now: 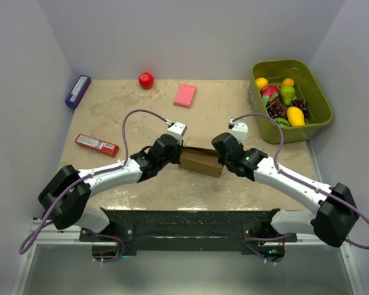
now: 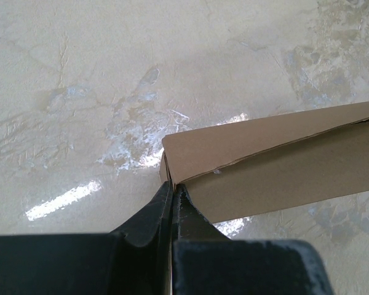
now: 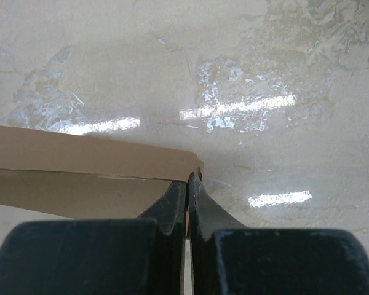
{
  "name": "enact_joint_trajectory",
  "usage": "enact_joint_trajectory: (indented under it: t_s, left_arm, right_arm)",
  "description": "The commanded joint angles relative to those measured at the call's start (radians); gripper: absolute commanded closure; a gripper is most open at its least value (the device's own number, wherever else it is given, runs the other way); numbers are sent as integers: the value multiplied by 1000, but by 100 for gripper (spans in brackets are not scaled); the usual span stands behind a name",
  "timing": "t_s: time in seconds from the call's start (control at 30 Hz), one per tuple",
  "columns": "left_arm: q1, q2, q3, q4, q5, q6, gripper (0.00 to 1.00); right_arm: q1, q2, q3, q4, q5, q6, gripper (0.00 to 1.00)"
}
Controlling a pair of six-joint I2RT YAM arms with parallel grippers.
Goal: Fold the paper box
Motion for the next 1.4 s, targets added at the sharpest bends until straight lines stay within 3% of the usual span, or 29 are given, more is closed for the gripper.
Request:
enact_joint_trajectory:
  t_s: [0.0, 0.7, 1.37]
  left_arm:
    - [-34, 36, -56, -130, 76, -20, 100]
    - [-61, 40, -102, -122, -48, 3, 100]
    - [-97, 39, -76, -121, -42, -34, 100]
  right_arm:
    - [40, 11, 51, -39, -94, 43, 100]
    - [-19, -7, 135, -90, -125, -1, 100]
    - [-39, -73, 22, 50, -190, 60, 100]
